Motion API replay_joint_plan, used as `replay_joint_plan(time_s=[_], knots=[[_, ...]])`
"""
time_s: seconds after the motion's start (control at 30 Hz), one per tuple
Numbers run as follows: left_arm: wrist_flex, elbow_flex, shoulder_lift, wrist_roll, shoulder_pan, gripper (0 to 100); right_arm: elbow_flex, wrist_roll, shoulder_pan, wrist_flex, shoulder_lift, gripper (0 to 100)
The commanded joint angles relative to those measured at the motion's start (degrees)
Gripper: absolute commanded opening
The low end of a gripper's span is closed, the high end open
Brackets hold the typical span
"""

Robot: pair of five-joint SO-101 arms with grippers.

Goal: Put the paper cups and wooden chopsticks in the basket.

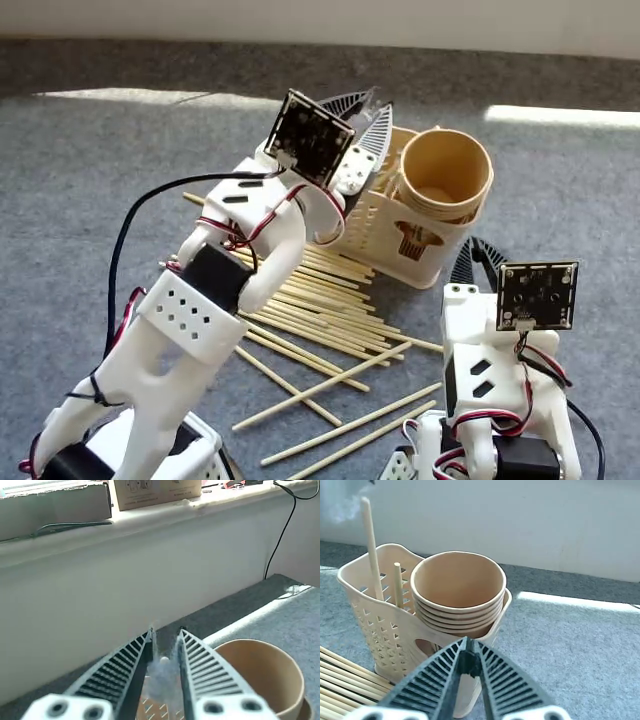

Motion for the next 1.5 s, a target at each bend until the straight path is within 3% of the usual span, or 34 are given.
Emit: replay_joint_plan(time_s=[0.0,0.23,0.43,0.57,0.8,1.2,1.47], knots=[[5.89,-6.29,-0.4,0.26,-0.4,10,-0.13,-0.35,-0.57,-1.36,-0.22,0.6],[18.29,-10.33,-2.59,-0.09,-0.4,10,-0.4,-0.35,-0.75,-0.92,-0.22,0.6],[31.56,-9.89,-9.98,-5.01,-0.48,9,-0.66,-0.35,-0.75,0.48,-0.22,0.6],[37.27,-4.26,-14.2,-4.84,-4.35,9,-0.75,-0.35,-0.84,2.68,-0.22,0.6],[36.22,17.89,-25.8,-4.66,-13.93,9,-0.84,0.18,-1.19,3.21,0.13,0.6],[36.31,48.66,-52.88,-0.26,-39.52,10,-0.92,1.85,-18.86,7.08,0.66,0.6],[36.4,59.12,-69.14,-0.44,-43.12,10,-7.25,1.76,-27.47,15.96,15.52,0.6]])
